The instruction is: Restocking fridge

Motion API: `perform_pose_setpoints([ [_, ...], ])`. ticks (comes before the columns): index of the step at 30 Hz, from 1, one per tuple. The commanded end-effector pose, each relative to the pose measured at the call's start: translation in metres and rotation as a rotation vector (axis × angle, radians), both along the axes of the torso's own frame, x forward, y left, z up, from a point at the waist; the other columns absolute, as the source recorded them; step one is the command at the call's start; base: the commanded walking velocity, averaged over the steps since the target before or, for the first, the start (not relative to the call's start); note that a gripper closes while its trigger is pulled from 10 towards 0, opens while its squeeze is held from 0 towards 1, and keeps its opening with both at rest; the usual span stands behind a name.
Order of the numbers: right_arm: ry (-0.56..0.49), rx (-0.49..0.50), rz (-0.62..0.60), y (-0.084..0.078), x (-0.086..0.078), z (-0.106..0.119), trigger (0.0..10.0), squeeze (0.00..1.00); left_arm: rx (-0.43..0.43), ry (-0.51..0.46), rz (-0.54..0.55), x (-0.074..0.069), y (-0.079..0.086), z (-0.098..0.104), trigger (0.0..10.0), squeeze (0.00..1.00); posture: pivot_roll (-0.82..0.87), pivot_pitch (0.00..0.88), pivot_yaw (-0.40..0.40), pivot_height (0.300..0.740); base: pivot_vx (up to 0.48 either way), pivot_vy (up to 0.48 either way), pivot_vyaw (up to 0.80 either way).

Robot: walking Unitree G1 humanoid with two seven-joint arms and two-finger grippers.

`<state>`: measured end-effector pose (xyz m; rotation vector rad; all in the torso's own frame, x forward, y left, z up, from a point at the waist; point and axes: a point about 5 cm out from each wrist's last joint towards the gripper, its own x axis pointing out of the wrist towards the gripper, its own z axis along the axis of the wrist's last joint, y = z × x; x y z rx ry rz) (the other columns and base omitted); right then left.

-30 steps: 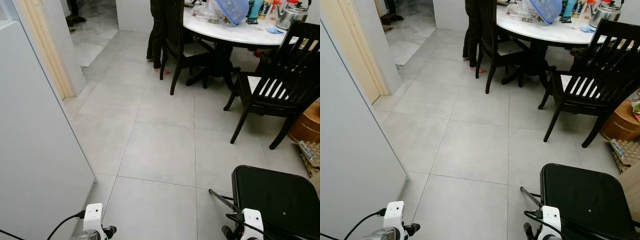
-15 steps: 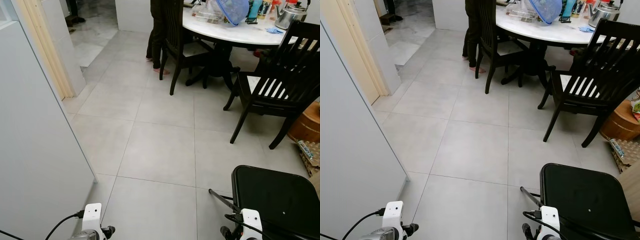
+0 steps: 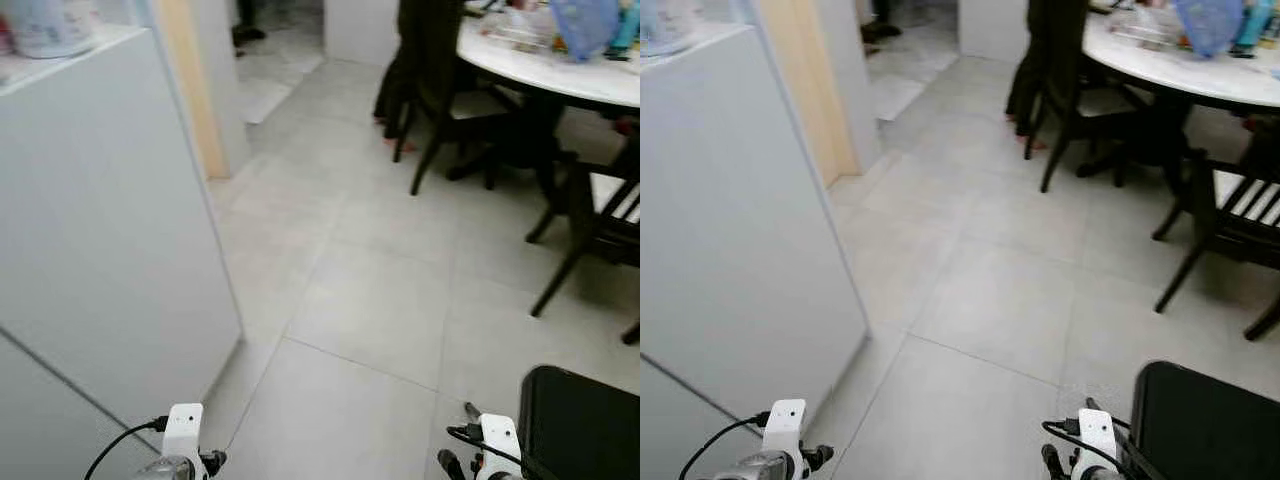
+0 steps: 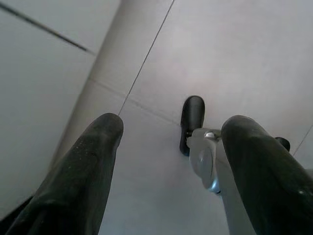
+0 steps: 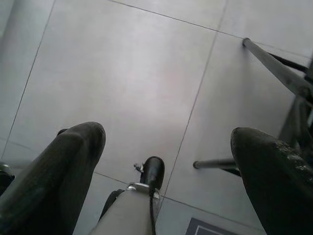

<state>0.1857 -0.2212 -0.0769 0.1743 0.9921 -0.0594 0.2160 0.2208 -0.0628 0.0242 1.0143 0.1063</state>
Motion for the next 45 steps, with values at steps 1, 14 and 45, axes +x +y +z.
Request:
perform_pose_setpoints([
  [1,0.006,-0.001,0.004,-0.0001,-0.0006,-0.0003,10.0,0.0,0.005,0.025,-0.01,-0.0039,0.0013,-0.002,10.0,0.0,0.01,0.0,-0.036,0.74,0.0,0.0,0.8],
  [14,0.012,0.004,0.013,0.0017,-0.0008,-0.0008,10.0,0.0,0.014,0.028,-0.025,-0.0038,0.003,-0.0015,10.0,0.0,0.01,0.0,-0.029,0.74,0.0,0.0,0.8],
  [45,0.023,-0.005,0.056,0.0009,-0.0008,-0.0004,10.0,0.0,0.006,0.03,-0.02,-0.004,0.0022,-0.0018,10.0,0.0,0.02,0.0,-0.037,0.74,0.0,0.0,0.8],
])
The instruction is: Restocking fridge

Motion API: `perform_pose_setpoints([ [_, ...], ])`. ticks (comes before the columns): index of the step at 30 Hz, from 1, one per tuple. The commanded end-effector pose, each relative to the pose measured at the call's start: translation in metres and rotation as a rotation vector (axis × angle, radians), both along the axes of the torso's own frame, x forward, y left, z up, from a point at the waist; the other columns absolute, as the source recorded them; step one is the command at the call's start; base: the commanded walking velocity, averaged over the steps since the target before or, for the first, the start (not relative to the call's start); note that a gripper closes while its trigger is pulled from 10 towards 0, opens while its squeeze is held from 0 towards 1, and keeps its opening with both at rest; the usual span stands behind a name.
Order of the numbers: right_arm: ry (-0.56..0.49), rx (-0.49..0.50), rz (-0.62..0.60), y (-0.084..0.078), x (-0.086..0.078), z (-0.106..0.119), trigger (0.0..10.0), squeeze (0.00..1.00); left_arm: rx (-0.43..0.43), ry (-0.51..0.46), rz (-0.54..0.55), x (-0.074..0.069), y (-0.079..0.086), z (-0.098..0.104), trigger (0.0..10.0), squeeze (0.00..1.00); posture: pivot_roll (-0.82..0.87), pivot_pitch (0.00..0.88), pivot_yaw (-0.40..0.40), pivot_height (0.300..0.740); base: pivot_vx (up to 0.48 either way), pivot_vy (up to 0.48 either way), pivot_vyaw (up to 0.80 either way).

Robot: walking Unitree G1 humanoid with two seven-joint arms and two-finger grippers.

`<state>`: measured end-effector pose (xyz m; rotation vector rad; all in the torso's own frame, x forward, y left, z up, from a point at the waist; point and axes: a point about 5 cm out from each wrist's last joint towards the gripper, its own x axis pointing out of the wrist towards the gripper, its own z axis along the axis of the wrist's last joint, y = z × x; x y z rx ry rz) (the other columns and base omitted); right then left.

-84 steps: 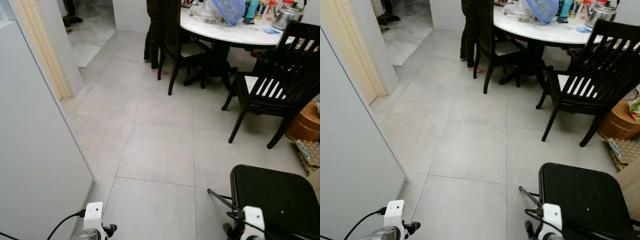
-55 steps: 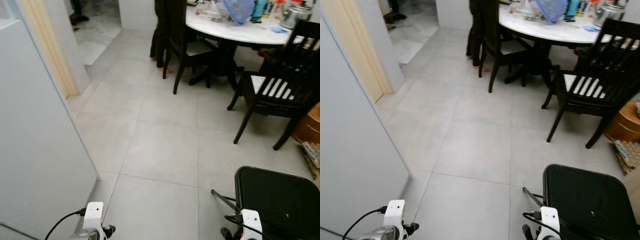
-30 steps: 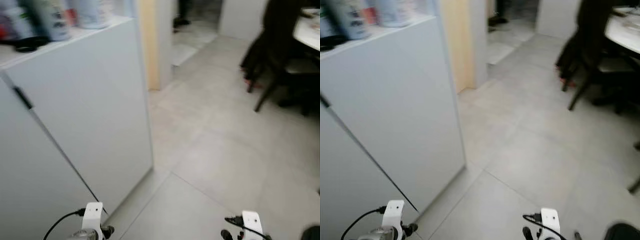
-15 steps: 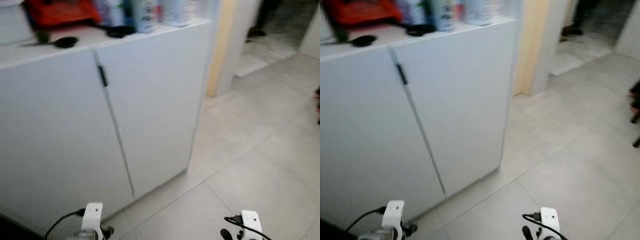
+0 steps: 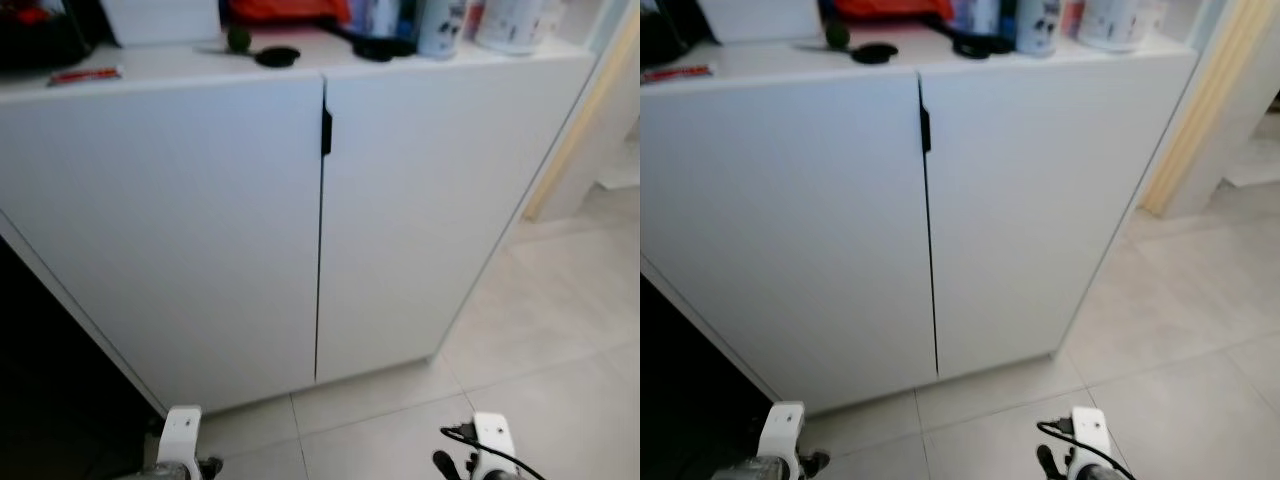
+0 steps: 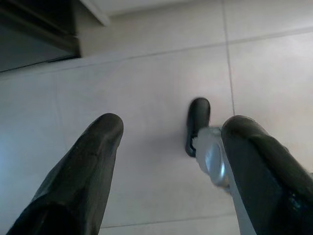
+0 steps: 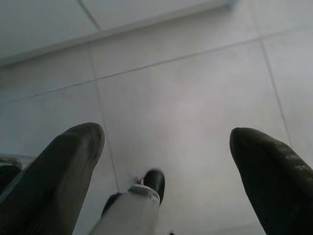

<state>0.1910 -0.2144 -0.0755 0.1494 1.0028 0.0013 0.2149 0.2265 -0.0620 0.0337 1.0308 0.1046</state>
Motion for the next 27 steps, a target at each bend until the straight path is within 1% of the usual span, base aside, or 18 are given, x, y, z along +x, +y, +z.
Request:
perform_pose_setpoints([
  [1,0.018,-0.013,-0.007,-0.006,-0.0061,-0.0018,10.0,0.0,0.0,0.014,-0.015,-0.003,-0.0035,-0.0026,10.0,0.0,0.02,0.0,-0.037,0.74,0.0,0.0,0.8],
  [19,0.02,-0.01,-0.002,-0.006,-0.0061,-0.0018,10.0,0.0,-0.001,0.014,-0.019,-0.0028,-0.0037,-0.0025,10.0,0.0,0.02,0.0,-0.037,0.74,0.0,0.0,0.8],
  [24,0.018,-0.01,-0.017,-0.0063,-0.0063,-0.0019,10.0,0.0,-0.003,0.014,-0.018,-0.0029,-0.0037,-0.0026,10.0,0.0,0.02,0.0,-0.037,0.74,0.0,0.0,0.8],
  [27,0.017,0.001,-0.06,-0.0065,-0.0073,-0.0025,10.0,0.0,-0.007,0.012,-0.01,-0.0031,-0.0039,-0.0027,10.0,0.0,0.02,0.0,-0.039,0.74,0.0,0.0,0.0],
])
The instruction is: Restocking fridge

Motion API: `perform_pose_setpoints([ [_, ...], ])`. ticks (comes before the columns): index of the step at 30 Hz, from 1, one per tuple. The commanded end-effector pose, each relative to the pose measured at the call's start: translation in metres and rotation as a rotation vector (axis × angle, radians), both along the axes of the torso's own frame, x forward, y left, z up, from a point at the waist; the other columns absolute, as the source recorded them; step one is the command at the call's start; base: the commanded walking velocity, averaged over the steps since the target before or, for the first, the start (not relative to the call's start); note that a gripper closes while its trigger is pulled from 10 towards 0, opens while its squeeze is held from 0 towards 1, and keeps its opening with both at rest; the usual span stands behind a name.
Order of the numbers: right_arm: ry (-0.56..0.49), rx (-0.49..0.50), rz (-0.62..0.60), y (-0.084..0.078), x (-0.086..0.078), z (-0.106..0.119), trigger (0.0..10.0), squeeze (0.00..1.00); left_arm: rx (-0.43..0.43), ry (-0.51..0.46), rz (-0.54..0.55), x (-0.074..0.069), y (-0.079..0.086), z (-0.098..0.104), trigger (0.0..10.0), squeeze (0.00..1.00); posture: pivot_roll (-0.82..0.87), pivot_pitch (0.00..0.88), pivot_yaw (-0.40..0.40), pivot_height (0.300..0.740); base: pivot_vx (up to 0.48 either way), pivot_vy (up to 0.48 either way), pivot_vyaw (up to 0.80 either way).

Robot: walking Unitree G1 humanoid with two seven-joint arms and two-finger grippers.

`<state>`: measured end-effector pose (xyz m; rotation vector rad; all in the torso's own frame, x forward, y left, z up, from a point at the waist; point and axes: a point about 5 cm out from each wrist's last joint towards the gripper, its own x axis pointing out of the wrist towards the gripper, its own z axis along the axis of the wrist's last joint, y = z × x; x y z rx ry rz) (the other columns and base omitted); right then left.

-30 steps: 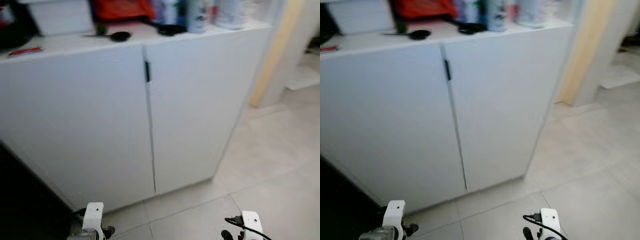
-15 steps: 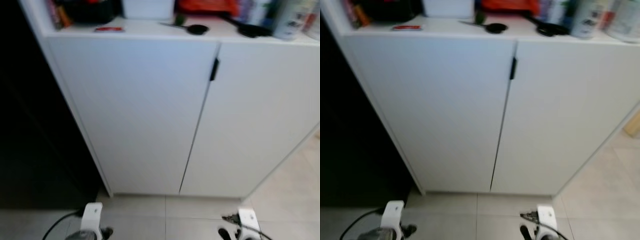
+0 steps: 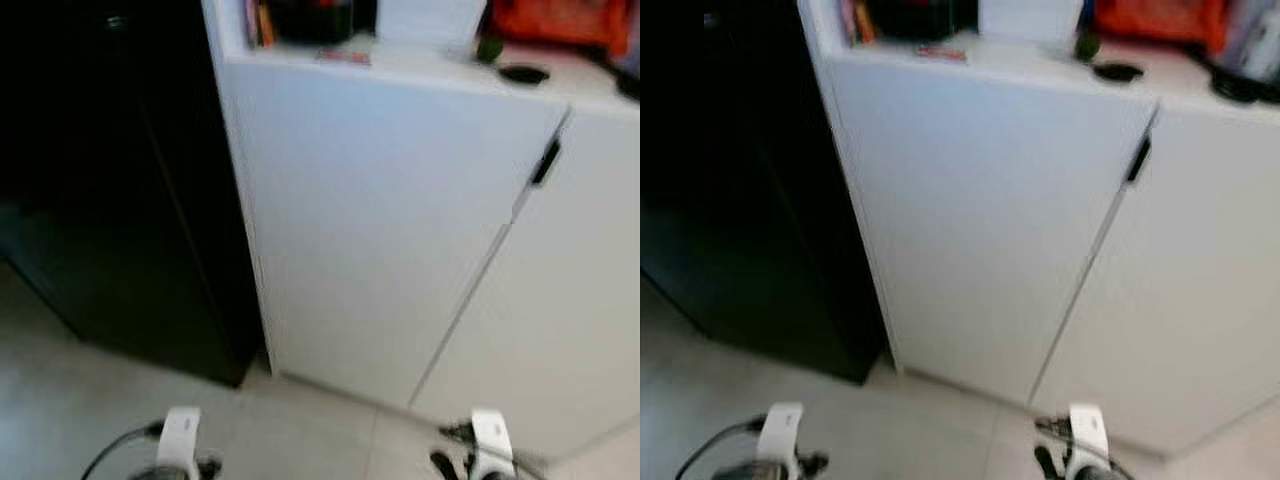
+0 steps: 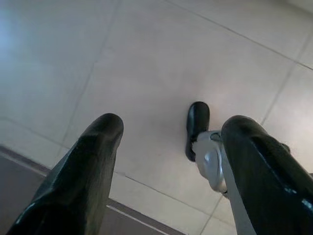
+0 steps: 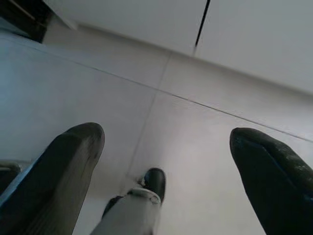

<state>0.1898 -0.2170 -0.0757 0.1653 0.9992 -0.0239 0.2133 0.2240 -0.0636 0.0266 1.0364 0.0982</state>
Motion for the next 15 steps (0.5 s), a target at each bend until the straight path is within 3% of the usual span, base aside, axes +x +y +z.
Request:
perform_pose_setpoints([
  [1,0.018,0.001,-0.03,-0.0038,-0.006,-0.0023,10.0,0.0,0.001,0.007,-0.007,-0.0015,-0.0014,-0.0012,10.0,0.0,0.02,0.0,-0.039,0.74,0.0,0.0,0.0],
  [5,0.013,0.006,-0.05,-0.0037,-0.006,-0.0024,10.0,0.0,-0.002,0.008,-0.001,-0.0017,-0.0014,-0.0014,10.0,0.0,0.02,0.0,-0.039,0.74,0.0,0.0,0.0],
  [15,0.021,0.0,-0.05,-0.0044,-0.0065,-0.0026,10.0,0.0,-0.005,0.011,-0.002,-0.0019,-0.0018,-0.0015,10.0,0.0,0.02,0.0,-0.041,0.74,0.0,0.333,0.0],
])
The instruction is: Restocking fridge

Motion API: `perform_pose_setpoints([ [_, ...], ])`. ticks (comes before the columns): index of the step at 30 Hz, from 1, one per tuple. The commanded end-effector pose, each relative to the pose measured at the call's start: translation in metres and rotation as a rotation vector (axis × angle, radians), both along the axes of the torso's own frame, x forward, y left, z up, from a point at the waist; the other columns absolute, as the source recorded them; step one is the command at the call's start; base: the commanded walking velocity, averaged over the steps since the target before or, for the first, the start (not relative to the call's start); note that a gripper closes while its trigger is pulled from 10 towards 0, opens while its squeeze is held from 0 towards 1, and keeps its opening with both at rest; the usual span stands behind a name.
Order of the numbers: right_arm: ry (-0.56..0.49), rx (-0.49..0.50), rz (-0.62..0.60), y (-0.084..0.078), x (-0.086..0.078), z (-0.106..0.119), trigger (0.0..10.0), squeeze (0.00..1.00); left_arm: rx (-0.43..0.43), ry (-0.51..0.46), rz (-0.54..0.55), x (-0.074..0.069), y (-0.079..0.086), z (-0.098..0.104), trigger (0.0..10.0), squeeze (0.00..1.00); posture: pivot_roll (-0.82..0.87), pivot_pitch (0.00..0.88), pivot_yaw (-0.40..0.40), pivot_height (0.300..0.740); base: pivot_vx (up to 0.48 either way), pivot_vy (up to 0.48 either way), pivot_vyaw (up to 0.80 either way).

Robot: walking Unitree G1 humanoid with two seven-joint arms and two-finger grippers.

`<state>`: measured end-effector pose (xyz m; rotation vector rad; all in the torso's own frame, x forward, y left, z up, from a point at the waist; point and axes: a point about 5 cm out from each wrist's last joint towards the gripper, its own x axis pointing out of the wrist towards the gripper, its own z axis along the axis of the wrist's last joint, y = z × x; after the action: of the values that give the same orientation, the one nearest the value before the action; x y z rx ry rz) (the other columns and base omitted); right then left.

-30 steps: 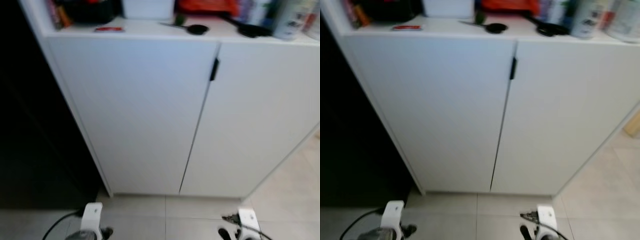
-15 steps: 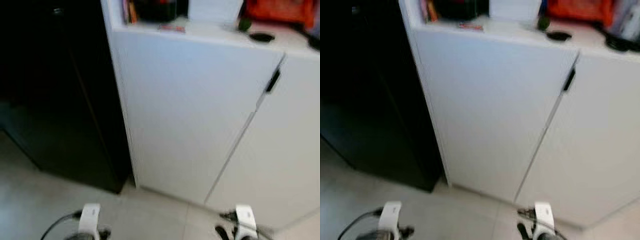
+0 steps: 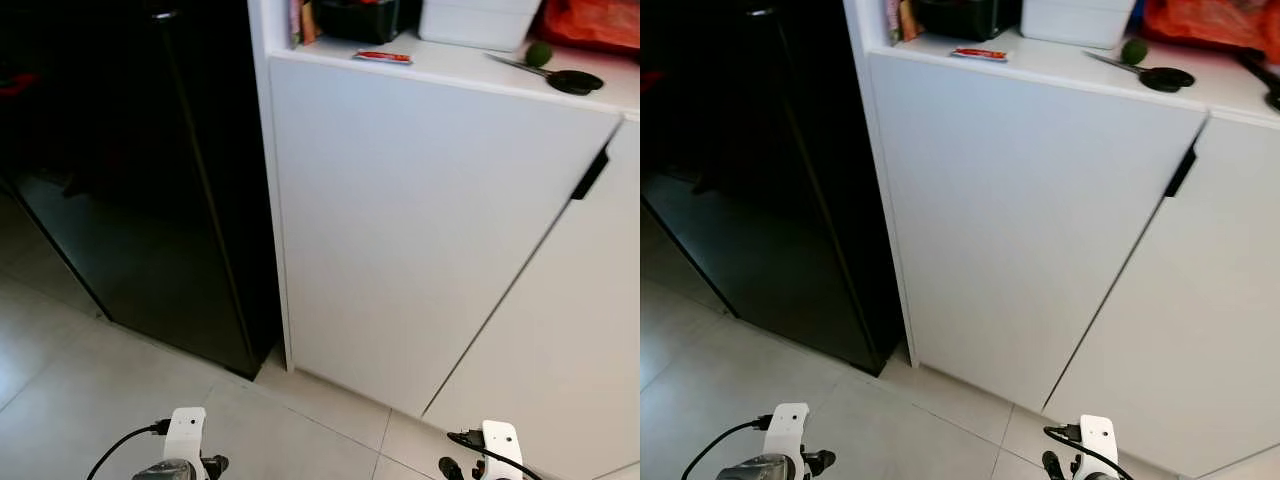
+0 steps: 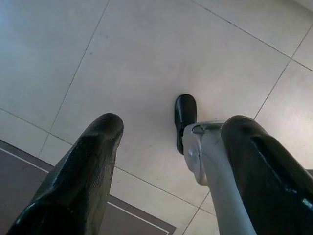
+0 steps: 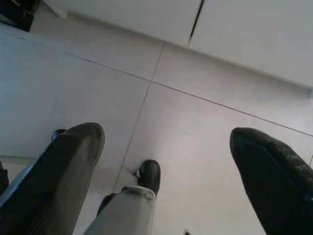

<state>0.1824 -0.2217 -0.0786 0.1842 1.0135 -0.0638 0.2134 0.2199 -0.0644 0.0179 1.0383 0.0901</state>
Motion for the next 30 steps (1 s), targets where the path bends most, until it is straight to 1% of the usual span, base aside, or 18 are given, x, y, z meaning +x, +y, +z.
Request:
perform_pose_setpoints([
  [1,0.006,0.0,-0.01,0.0002,0.0007,0.0001,10.0,0.0,0.006,0.011,-0.001,-0.002,0.0023,-0.0007,10.0,0.0,0.02,0.0,-0.041,0.74,0.0,0.337,0.0],
  [4,0.013,0.001,-0.011,0.0003,0.0003,-0.0001,10.0,0.0,0.007,0.012,-0.002,-0.0021,0.0024,-0.0007,10.0,0.0,0.02,0.0,-0.041,0.74,0.0,0.337,0.0],
  [7,0.026,-0.006,0.019,0.0003,0.0001,-0.0002,10.0,0.0,0.007,0.014,-0.002,-0.0021,0.0024,-0.0006,10.0,0.0,0.02,0.0,-0.041,0.74,0.0,0.341,-0.29],
  [11,0.012,0.0,-0.005,0.0004,0.0006,0.0,10.0,0.0,0.006,0.015,-0.002,-0.0022,0.0024,-0.0007,10.0,0.0,0.02,0.0,-0.04,0.74,0.0,0.339,-0.11],
  [30,0.0,0.003,-0.031,0.0002,0.0011,0.0002,10.0,0.0,0.006,0.02,-0.002,-0.0024,0.0025,-0.0008,10.0,0.0,0.02,0.0,-0.041,0.74,0.0,0.341,0.0],
])
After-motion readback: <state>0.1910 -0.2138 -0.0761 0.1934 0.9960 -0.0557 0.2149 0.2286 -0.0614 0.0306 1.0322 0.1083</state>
